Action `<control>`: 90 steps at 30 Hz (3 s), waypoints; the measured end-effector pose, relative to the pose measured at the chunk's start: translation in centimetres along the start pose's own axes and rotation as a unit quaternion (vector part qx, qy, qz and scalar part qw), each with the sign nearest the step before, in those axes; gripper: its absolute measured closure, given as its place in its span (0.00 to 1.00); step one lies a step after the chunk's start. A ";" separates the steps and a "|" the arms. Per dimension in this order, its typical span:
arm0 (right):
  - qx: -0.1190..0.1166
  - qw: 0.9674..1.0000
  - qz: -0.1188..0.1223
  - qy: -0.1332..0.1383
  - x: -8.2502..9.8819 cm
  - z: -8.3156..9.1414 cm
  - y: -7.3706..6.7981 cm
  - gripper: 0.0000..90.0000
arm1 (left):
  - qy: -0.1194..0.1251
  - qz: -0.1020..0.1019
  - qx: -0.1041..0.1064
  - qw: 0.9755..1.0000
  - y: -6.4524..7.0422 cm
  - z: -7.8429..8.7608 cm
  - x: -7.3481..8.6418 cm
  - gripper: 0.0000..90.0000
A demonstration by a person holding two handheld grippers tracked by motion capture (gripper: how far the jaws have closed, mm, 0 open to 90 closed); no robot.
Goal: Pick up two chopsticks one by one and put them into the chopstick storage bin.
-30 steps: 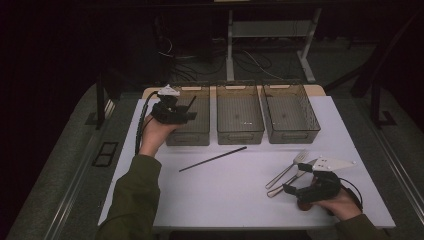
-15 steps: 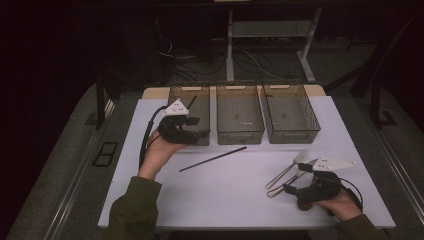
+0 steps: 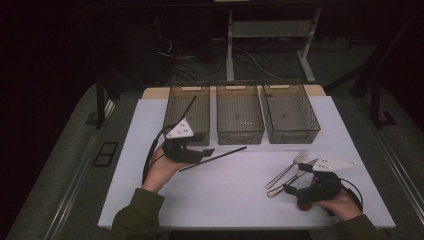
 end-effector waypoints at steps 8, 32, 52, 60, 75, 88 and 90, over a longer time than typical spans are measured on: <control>0.000 1.000 0.002 0.001 0.0 0.0 0.0 0.01 | -0.027 -0.003 0.002 1.000 -0.2 -1.6 2.1 0.59; 0.001 1.000 0.001 -0.003 0.0 0.0 0.1 0.01 | -0.089 0.004 0.016 0.996 -1.4 -4.9 5.0 0.86; 0.002 1.000 0.002 -0.004 0.0 0.0 0.0 0.01 | -0.097 0.015 0.034 0.995 -1.6 -5.3 5.7 0.94; 0.001 1.000 0.001 -0.003 0.0 0.0 0.0 0.01 | -0.102 0.018 0.042 0.994 -1.4 -5.2 5.7 0.95; 0.002 1.000 0.000 -0.001 0.0 0.1 0.0 0.01 | -0.087 0.013 0.048 0.995 -0.5 -3.7 4.6 0.96; 0.002 1.000 0.000 0.001 0.0 0.1 0.1 0.01 | -0.058 0.017 0.045 0.997 0.1 -1.7 3.2 0.96; 0.002 1.000 0.001 0.001 0.0 0.1 0.1 0.01 | -0.053 0.017 0.047 0.997 0.2 -1.4 2.9 0.96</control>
Point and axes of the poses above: each handheld gripper's, and its own axes: z roughly backward along the jaws, x roughly out of its underside, y roughly to its right, the point moved 4 cm from there along -z, roughly forward along the jaws, and after that the axes turned 3 degrees about -z, right-handed, at the moved point
